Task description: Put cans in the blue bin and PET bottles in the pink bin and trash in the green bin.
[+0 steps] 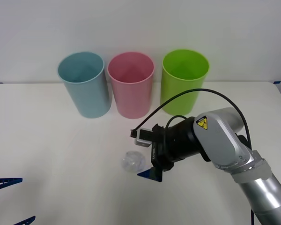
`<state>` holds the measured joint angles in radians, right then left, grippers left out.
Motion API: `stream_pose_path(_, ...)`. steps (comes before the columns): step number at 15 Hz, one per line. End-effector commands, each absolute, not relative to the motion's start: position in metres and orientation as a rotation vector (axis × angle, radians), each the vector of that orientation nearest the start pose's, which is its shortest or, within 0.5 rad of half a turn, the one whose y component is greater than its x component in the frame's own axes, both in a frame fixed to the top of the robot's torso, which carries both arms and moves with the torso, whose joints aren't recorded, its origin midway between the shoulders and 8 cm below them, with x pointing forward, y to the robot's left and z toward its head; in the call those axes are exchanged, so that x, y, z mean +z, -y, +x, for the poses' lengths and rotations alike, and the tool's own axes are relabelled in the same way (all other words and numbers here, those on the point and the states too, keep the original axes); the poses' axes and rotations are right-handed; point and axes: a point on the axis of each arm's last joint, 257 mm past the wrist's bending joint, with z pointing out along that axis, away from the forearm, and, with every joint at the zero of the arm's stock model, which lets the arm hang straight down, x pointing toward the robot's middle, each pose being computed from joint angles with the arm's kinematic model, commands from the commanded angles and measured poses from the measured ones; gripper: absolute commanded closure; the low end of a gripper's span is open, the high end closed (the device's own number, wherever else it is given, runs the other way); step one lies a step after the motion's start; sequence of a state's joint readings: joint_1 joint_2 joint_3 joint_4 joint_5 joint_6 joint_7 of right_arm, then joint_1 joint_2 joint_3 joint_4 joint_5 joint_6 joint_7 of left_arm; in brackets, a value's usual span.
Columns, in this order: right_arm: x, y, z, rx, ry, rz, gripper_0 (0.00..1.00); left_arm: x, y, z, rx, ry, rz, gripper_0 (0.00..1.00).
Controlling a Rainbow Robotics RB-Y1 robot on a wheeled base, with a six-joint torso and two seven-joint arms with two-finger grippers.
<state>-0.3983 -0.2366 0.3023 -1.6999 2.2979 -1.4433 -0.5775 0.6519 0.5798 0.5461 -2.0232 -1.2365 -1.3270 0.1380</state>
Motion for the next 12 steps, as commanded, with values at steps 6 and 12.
stream_pose_path(6, -0.304, -0.004, 0.406, 0.421, -1.821, -1.732, 0.0, -0.217, -0.3, 0.237, -0.522, -1.814, 0.963, 0.0)
stream_pose_path(12, -0.315, -0.012, 0.408, 0.419, -1.824, -1.717, 0.0, -0.217, -0.3, 0.237, -0.522, -1.814, 0.963, 0.0)
